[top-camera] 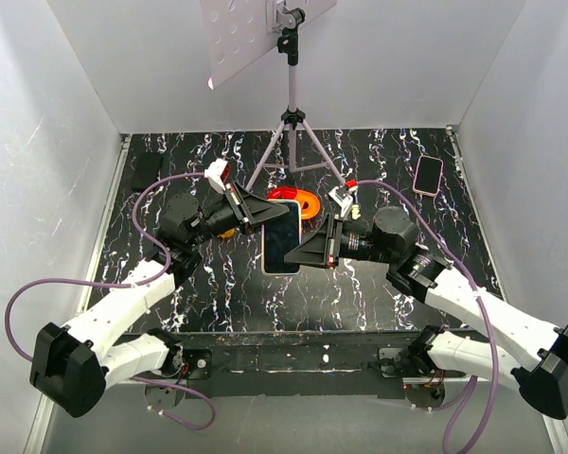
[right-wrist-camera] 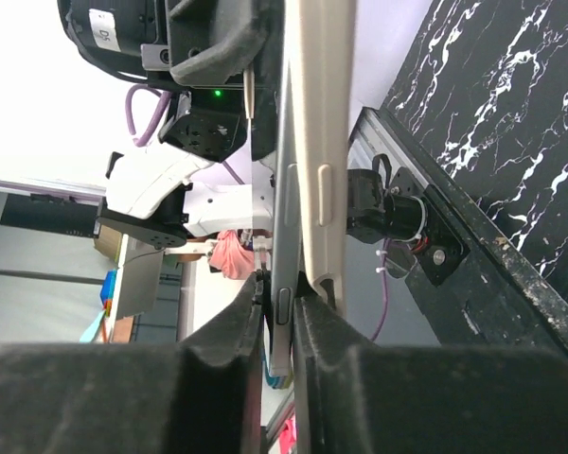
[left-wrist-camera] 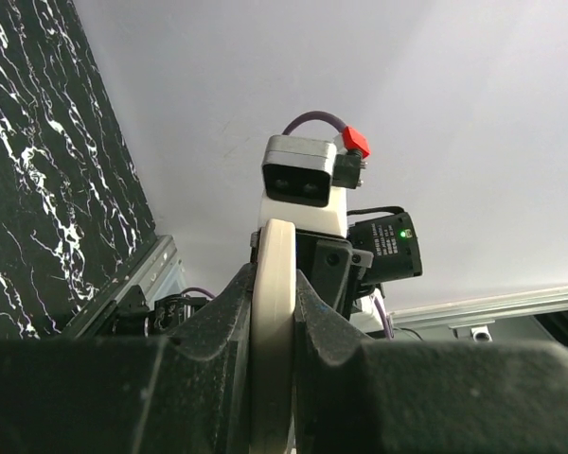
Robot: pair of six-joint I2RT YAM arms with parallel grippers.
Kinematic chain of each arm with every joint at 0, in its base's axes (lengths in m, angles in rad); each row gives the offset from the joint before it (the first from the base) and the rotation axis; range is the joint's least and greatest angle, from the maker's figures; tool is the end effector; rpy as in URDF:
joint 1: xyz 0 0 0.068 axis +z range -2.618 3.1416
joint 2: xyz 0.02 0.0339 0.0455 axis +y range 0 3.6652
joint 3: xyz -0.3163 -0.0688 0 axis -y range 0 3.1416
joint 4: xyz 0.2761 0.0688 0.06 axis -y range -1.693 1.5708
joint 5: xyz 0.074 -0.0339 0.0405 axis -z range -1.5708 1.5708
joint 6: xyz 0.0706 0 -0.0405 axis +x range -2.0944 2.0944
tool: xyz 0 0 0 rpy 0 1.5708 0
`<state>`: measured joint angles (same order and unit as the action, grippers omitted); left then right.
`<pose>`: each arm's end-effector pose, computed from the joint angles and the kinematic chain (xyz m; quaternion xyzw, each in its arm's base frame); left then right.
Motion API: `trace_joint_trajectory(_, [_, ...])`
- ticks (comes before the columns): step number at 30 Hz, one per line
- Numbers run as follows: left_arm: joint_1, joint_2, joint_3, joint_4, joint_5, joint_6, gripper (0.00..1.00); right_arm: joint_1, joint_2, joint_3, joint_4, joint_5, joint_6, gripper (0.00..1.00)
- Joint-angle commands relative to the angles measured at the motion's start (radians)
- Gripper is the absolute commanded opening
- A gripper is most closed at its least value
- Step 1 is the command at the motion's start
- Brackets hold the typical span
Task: Take the phone out of the phone case
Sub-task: Remove the phone case from the phone.
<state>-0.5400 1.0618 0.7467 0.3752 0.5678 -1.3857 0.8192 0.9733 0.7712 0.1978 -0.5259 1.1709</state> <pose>0.2209 -0.1767 0.3692 -0.0841 0.6838 -0.6833 0.2416 0.1514 0.2139 0.3778 -0.0609 0.7058 0.6718 0.2165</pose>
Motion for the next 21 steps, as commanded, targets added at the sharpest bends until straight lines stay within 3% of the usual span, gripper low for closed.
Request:
trace_joint_trajectory(1, [-0.023,-0.023,-0.001,-0.01,0.018,-0.004,0.0,0.0,-0.007,-0.013,0.155,0.05,0.036,0.08])
trace_joint_trajectory(3, [-0.021,-0.017,-0.003,-0.025,0.029,0.002,0.14,-0.005,-0.019,-0.013,0.147,0.047,0.035,0.01])
trace_joint_trajectory(7, [-0.017,-0.017,-0.003,-0.025,0.05,0.031,0.56,-0.032,-0.068,-0.015,0.132,0.012,0.038,0.01])
trace_joint_trajectory(8, [-0.009,-0.02,0.005,-0.048,0.05,0.054,0.61,-0.041,-0.08,-0.015,0.127,0.007,0.035,0.01])
trace_joint_trajectory(14, [0.052,-0.101,0.111,-0.355,-0.008,0.285,0.82,-0.118,-0.188,-0.012,-0.003,-0.009,-0.005,0.01])
trace_joint_trajectory(16, [0.052,-0.129,0.154,-0.456,-0.043,0.355,0.85,-0.152,-0.22,-0.019,-0.027,-0.016,-0.004,0.01])
trace_joint_trajectory(19, [0.052,-0.151,0.155,-0.446,-0.04,0.381,0.86,-0.205,-0.248,-0.024,-0.037,-0.039,0.015,0.01])
trace_joint_trajectory(21, [0.051,-0.151,0.109,-0.328,0.01,0.344,0.86,-0.229,-0.258,-0.024,-0.034,-0.049,0.029,0.01])
